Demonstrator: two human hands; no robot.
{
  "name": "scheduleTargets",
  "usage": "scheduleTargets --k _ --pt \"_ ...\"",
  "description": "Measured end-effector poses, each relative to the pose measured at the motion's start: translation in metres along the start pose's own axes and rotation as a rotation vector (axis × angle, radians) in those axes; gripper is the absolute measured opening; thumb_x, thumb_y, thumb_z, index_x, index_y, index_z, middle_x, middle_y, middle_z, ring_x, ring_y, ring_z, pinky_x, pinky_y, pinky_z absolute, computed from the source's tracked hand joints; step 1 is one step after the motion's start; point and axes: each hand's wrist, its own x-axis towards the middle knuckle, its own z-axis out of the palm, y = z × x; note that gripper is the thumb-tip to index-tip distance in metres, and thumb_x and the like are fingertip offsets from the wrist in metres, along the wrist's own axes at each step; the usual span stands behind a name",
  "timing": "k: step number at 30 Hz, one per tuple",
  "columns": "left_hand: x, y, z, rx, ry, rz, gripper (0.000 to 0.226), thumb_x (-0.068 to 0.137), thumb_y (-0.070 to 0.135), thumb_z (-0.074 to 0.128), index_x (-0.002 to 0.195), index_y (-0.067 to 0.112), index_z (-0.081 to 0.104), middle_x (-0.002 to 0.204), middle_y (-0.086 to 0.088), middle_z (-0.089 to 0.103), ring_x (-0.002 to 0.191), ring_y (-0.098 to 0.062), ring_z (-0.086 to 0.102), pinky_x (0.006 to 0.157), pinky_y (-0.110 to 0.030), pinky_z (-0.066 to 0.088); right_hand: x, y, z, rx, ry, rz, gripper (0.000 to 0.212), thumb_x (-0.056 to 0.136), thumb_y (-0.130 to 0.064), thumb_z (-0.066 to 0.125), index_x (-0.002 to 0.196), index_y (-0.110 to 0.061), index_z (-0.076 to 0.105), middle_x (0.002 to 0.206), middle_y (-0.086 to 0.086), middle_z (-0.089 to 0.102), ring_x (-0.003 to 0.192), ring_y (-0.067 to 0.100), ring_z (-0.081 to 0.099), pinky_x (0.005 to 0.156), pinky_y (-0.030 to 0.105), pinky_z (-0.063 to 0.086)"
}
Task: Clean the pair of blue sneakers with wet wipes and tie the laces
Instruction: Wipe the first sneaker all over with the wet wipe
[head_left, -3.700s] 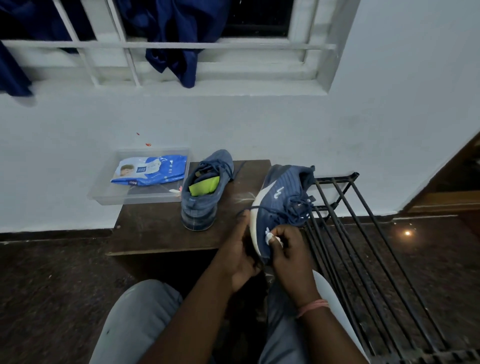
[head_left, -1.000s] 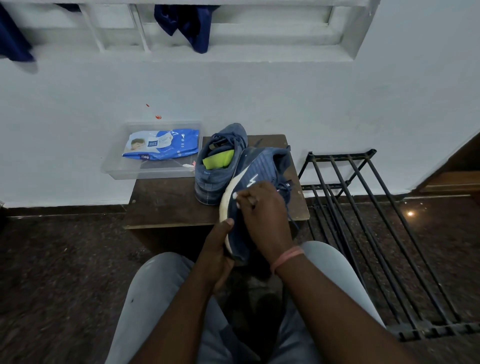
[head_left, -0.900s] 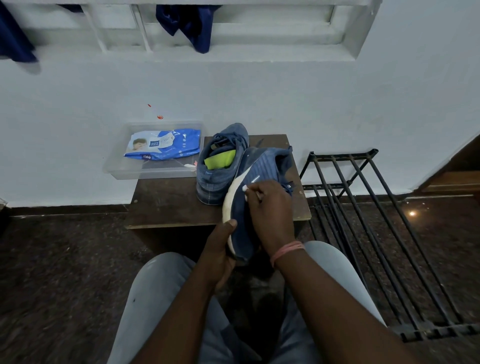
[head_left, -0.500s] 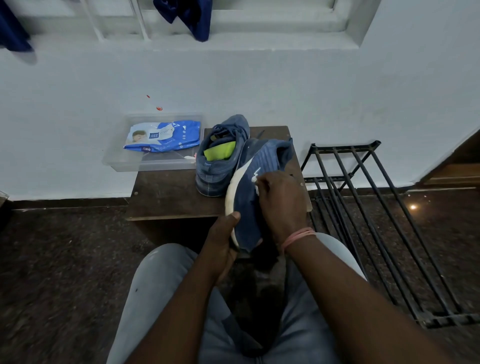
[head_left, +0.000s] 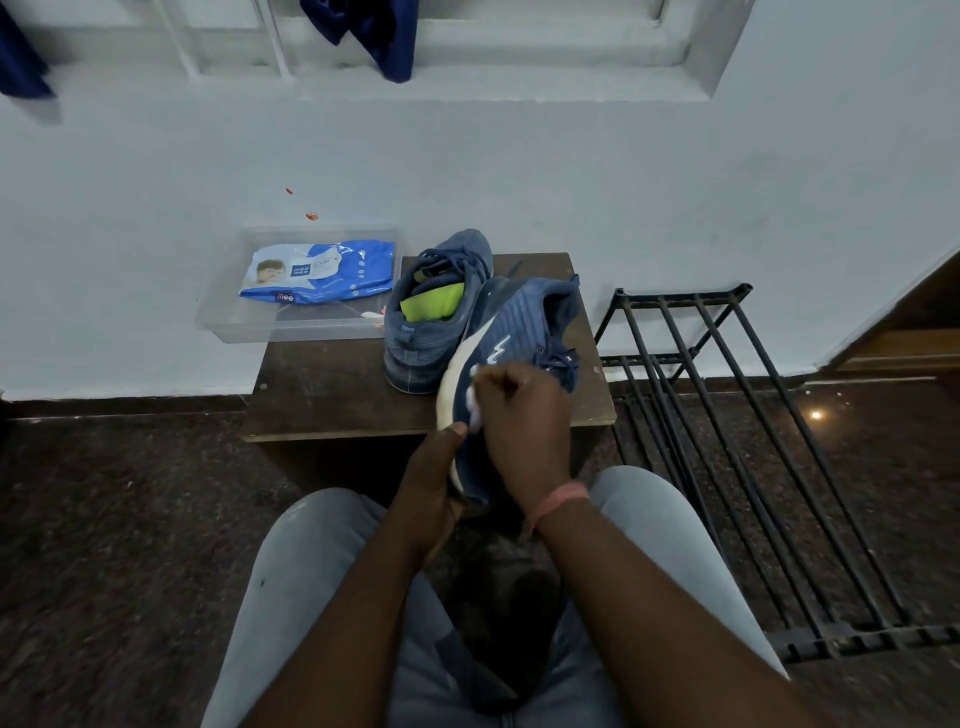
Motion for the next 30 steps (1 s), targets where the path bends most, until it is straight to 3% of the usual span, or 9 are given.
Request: scheduleTargets --k 3,7,9,14,17,20,23,26,30 --pt "0.001 0.0 -0.003 -0.024 -0.021 -0.002 0.038 0.099 0.028 0.046 0.121 0.004 0.065 0.104 -0.016 0.075 0.089 -0.021 0.075 0.07 -0.031 0.062 -0.021 -0.008 -0.002 0.052 -0.138 -0.024 0.008 0.09 -0.012 0.071 0.085 -0.016 0.077 0.079 -0.013 0.071 0.077 -0.003 0.065 0.07 0.007 0.047" --pt "-0.002 -0.001 0.008 -0.022 -0.017 0.005 0.038 0.103 0.027 0.043 0.127 0.005 0.064 0.113 -0.016 0.075 0.091 -0.022 0.075 0.073 -0.031 0.063 0.011 0.003 -0.001 -0.109 0.069 -0.11 0.014 0.093 -0.009 0.066 0.08 -0.009 0.07 0.082 0.001 0.068 0.077 0.009 0.06 0.074 0.027 0.05" --pt "-0.004 0.001 0.011 0.004 -0.005 0.014 0.043 0.098 0.027 0.053 0.132 0.002 0.06 0.116 -0.016 0.074 0.093 -0.023 0.075 0.074 -0.032 0.063 0.016 0.005 0.003 -0.129 0.138 -0.081 0.016 0.094 -0.011 0.064 0.079 -0.01 0.067 0.081 0.003 0.065 0.077 0.012 0.058 0.073 0.033 0.05" --pt "-0.009 0.003 0.004 -0.031 -0.039 0.015 0.043 0.095 0.032 0.051 0.122 0.003 0.067 0.113 -0.021 0.071 0.097 -0.026 0.073 0.079 -0.035 0.062 -0.022 0.002 -0.001 0.022 -0.166 -0.05 0.013 0.093 -0.016 0.069 0.082 -0.013 0.075 0.079 -0.005 0.072 0.076 0.003 0.066 0.074 0.019 0.053" --pt "-0.016 -0.001 0.007 -0.063 -0.098 -0.031 0.042 0.101 0.026 0.044 0.122 0.002 0.071 0.119 -0.024 0.07 0.1 -0.03 0.073 0.084 -0.04 0.062 -0.019 0.01 -0.013 -0.096 -0.102 -0.109 0.017 0.095 -0.023 0.069 0.081 -0.014 0.073 0.079 -0.006 0.07 0.074 0.002 0.063 0.071 0.016 0.049" --pt "-0.022 -0.004 0.008 -0.037 -0.14 -0.099 0.043 0.096 0.025 0.048 0.116 -0.004 0.073 0.109 -0.027 0.072 0.088 -0.035 0.074 0.072 -0.042 0.062 -0.017 0.014 -0.031 -0.034 0.032 -0.094 0.008 0.095 -0.019 0.067 0.097 -0.017 0.074 0.093 -0.007 0.072 0.088 0.003 0.065 0.081 0.02 0.051" --pt "-0.025 -0.003 0.002 0.042 -0.172 -0.059 0.062 0.081 0.027 0.068 0.133 -0.006 0.061 0.126 -0.03 0.065 0.101 -0.04 0.068 0.088 -0.049 0.054 -0.017 0.018 -0.052 0.095 0.018 -0.022 0.019 0.094 -0.009 0.064 0.104 -0.021 0.076 0.103 -0.009 0.073 0.098 0.003 0.067 0.091 0.028 0.054" --pt "-0.023 0.0 0.002 0.019 -0.126 -0.088 0.052 0.092 0.041 0.065 0.132 0.007 0.067 0.132 -0.023 0.065 0.11 -0.034 0.068 0.097 -0.047 0.052 -0.014 0.02 -0.067 0.204 -0.076 0.076 0.025 0.09 -0.002 0.064 0.1 -0.023 0.074 0.097 -0.002 0.074 0.088 0.012 0.071 0.084 0.041 0.059" --pt "-0.019 0.0 0.006 0.103 -0.072 -0.117 0.052 0.095 0.044 0.054 0.133 0.011 0.067 0.131 -0.02 0.067 0.113 -0.031 0.068 0.097 -0.042 0.055 -0.011 0.026 -0.065 -0.132 -0.116 -0.104 0.027 0.088 -0.009 0.068 0.109 -0.026 0.069 0.11 -0.004 0.061 0.097 0.008 0.062 0.089 0.032 0.056"
